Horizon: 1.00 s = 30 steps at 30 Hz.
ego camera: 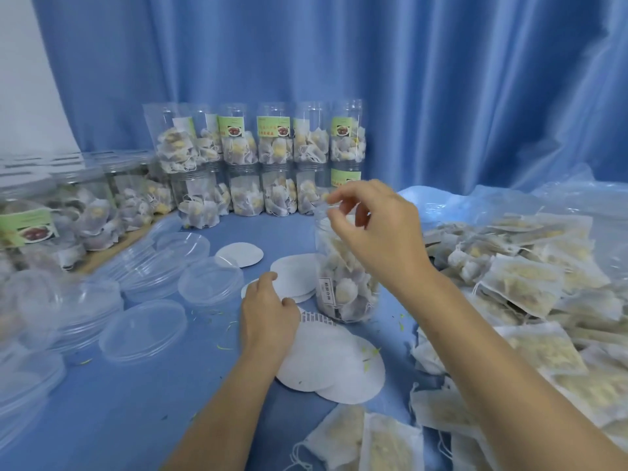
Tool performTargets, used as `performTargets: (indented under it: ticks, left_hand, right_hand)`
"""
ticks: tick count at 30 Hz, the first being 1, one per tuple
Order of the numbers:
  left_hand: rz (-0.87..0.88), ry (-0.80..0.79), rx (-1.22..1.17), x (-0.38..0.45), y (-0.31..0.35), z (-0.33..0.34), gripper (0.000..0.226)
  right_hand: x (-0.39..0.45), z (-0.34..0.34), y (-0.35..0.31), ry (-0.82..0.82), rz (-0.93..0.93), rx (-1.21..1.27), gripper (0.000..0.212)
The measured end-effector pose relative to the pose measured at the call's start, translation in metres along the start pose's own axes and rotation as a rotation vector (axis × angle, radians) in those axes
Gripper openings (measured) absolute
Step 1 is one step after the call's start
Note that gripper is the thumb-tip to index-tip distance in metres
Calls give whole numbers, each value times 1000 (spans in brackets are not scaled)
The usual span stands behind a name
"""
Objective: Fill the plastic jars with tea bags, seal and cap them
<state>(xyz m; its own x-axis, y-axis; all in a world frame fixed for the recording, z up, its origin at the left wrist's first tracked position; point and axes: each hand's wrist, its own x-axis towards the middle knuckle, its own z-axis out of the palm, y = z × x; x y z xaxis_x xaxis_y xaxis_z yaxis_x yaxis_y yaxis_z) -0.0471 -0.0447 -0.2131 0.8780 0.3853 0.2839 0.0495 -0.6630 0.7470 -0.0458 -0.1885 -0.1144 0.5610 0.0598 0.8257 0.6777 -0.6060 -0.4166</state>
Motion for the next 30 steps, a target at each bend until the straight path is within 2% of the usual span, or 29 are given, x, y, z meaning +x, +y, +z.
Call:
performTargets:
  ticks: [1, 3, 5, 7, 10, 13, 17, 21, 23, 27, 30]
  left_hand:
    - [-11, 2, -10, 0, -1, -1, 46]
    - [-38, 8, -30, 1, -2, -2, 45]
    - [-56, 22, -44, 3, -3, -4, 44]
    - [-53, 43, -42, 2, -3, -4, 43]
    - [-28, 66, -13, 2, -2, -4, 40]
    - [-17, 110, 43, 6, -2, -6, 41]
    - [-16, 201, 198, 12, -10, -17, 47]
    - [-135, 86, 465, 23, -28, -21, 62]
    - [-188, 35, 506, 25, -34, -20, 58]
    - [-112, 145, 576, 26, -38, -19, 45]
    - [-99, 148, 638, 27, -41, -22, 58]
  right_hand:
    - [-1, 2, -3, -113, -31, -27, 9]
    - [-6, 7, -8, -476, -13, -62, 5]
    - [-15, 15, -9, -822, 13, -154, 15]
    - [-25, 25, -7, -1044, 22, -263, 32]
    - [-36, 33, -6, -1242, 66, -405, 52]
    - [-40, 35, -4, -1255, 64, -441, 53]
    - [-41, 37, -4, -1140, -1, -456, 52]
    - [-35, 36, -4, -970, -40, -376, 54]
    - [-29, 34, -3, -889, -29, -326, 51]
    - [-25, 26, -3, -734, 78, -229, 42]
    - [-25, 21, -2, -684, 46, -214, 34]
